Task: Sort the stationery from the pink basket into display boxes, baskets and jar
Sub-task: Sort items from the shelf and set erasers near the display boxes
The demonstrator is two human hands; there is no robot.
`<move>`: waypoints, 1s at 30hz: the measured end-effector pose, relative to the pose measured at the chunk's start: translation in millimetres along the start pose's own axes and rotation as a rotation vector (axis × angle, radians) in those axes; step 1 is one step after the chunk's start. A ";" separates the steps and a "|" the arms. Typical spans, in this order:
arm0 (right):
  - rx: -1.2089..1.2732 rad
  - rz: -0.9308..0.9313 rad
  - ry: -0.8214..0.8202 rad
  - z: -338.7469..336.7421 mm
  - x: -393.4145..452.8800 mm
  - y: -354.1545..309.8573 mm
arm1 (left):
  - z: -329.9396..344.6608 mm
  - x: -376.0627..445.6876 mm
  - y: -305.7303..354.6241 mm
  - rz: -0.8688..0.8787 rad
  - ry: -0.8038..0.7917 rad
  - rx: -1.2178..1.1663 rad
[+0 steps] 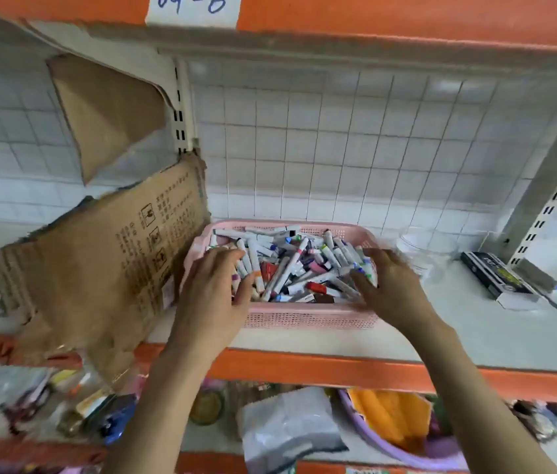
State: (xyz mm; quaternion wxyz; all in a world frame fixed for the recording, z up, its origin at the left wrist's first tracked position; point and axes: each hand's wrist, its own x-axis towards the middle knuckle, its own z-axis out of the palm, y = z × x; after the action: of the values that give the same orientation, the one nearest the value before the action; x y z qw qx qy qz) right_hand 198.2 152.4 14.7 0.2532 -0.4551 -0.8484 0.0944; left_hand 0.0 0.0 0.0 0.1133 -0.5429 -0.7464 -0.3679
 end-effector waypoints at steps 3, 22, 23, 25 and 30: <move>-0.084 0.071 -0.242 9.5 34.6 7.5 | 7.5 3.7 -4.9 -0.097 -0.030 0.056; -0.178 0.185 -0.581 33.7 94.1 5.8 | 36.8 35.1 -5.9 -0.158 -0.170 0.162; -0.173 0.189 -0.559 35.4 92.9 7.6 | 38.3 36.1 -6.0 -0.150 -0.170 0.156; -0.174 0.161 -0.489 38.3 89.2 9.1 | 40.8 38.2 -6.2 -0.135 -0.169 0.161; -0.188 0.033 -0.319 44.3 82.6 10.5 | 44.8 43.3 -3.7 -0.101 -0.174 0.137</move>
State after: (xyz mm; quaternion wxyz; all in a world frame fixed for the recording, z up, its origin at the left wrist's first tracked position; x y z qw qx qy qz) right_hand 145.2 229.3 1.1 0.0703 -0.4698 -0.8754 0.0897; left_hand -9.7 61.1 -8.6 0.0664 -0.5253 -0.8033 -0.2727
